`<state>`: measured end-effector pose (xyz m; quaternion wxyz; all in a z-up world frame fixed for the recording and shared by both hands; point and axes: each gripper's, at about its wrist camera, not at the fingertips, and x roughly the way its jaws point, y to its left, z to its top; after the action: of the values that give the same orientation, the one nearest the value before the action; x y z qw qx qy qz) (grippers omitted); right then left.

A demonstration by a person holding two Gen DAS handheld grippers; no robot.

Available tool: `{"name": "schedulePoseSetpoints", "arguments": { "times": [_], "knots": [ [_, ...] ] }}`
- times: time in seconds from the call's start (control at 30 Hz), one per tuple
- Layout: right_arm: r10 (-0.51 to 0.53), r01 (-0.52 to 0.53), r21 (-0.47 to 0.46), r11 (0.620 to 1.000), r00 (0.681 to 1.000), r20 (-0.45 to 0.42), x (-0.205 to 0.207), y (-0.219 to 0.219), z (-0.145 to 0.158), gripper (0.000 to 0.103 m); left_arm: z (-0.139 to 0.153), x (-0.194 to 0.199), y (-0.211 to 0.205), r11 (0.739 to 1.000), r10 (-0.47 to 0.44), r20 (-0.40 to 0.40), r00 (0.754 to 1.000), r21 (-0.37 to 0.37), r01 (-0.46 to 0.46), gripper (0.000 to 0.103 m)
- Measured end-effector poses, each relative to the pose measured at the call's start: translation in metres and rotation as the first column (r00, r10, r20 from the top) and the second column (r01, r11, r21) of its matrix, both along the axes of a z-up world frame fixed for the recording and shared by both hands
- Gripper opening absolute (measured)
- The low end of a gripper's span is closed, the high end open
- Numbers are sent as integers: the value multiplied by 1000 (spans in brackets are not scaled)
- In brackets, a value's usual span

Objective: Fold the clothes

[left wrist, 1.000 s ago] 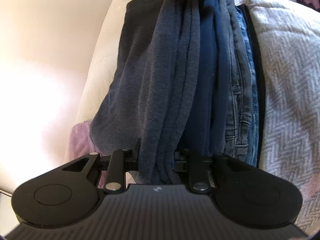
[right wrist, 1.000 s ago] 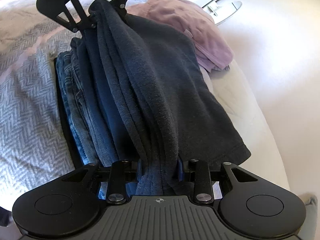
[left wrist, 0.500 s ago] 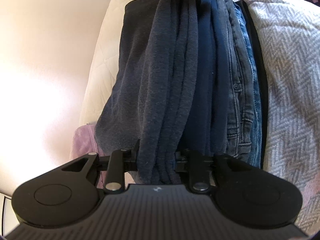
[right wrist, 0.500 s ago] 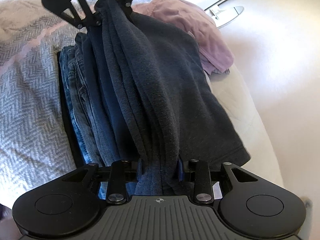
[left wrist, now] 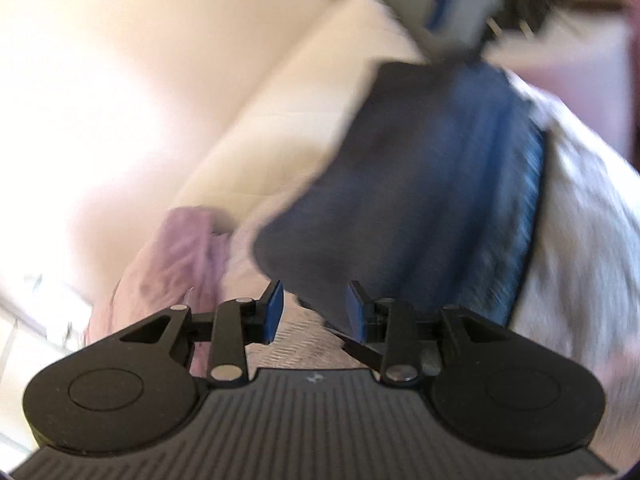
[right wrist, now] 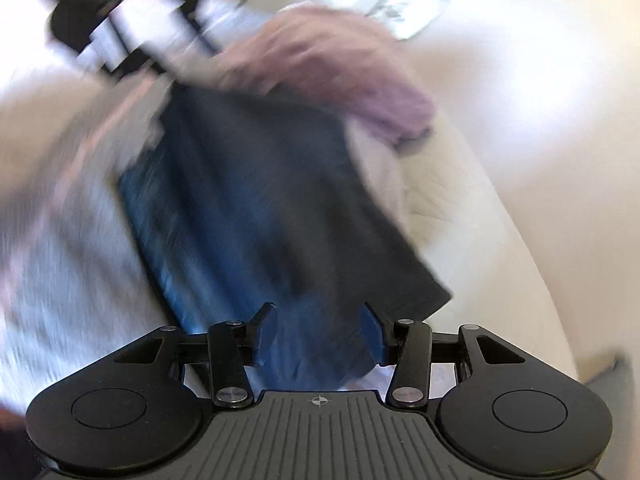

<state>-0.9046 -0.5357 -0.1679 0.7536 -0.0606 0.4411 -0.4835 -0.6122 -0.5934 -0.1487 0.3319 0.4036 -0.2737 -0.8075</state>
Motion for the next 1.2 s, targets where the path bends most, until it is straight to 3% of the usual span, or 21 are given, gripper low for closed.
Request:
{"name": "schedulePoseSetpoints", "arguments": {
  "times": [0.03,0.13,0.17,0.23,0.3,0.47,0.5,0.53,0.67,0.8,0.87,1.07,1.2],
  "knots": [
    [-29,28,6,1000,998,56,-2,-9,7,46,-12,-20,-6,1000,24,-32,999,18,-24,31],
    [-112,100,69,993,973,202,-9,-45,15,46,-2,-35,-33,990,94,-96,991,117,-83,31],
    [-135,112,105,988,959,248,-12,-56,14,46,-12,-45,-42,982,108,-98,989,163,-91,31],
    [-184,130,179,975,927,326,-18,-80,4,46,-28,-51,-52,965,123,-52,991,239,-107,30],
    [-218,126,270,954,914,343,-21,-98,-13,46,-45,-56,-60,943,132,-6,991,309,-124,23],
    [-215,111,290,951,909,357,-25,-70,-32,46,-81,-57,-22,949,171,-34,985,276,-155,22],
    [-215,110,289,951,907,361,-25,-63,-34,46,-73,-49,-17,933,263,-31,964,262,-246,22],
    [-214,108,290,951,907,364,-26,-60,-36,46,-83,-58,-17,936,257,-24,966,254,-243,22],
    [-217,101,315,944,907,362,-25,-70,-29,46,-70,-54,-26,928,275,-14,961,265,-262,21],
    [-170,76,257,963,915,367,-25,-97,-4,46,-58,-46,-21,925,280,-7,960,269,-267,21],
    [-204,101,266,959,895,396,-34,-120,-2,46,-63,-49,-17,926,285,-12,958,261,-273,20],
    [-422,189,445,876,746,515,-75,-189,-38,46,-80,-74,-28,920,301,-24,953,270,-284,20],
    [-416,188,435,881,745,522,-74,-184,-21,46,-61,-71,-43,894,315,-30,948,345,-287,23]
  ]
}}
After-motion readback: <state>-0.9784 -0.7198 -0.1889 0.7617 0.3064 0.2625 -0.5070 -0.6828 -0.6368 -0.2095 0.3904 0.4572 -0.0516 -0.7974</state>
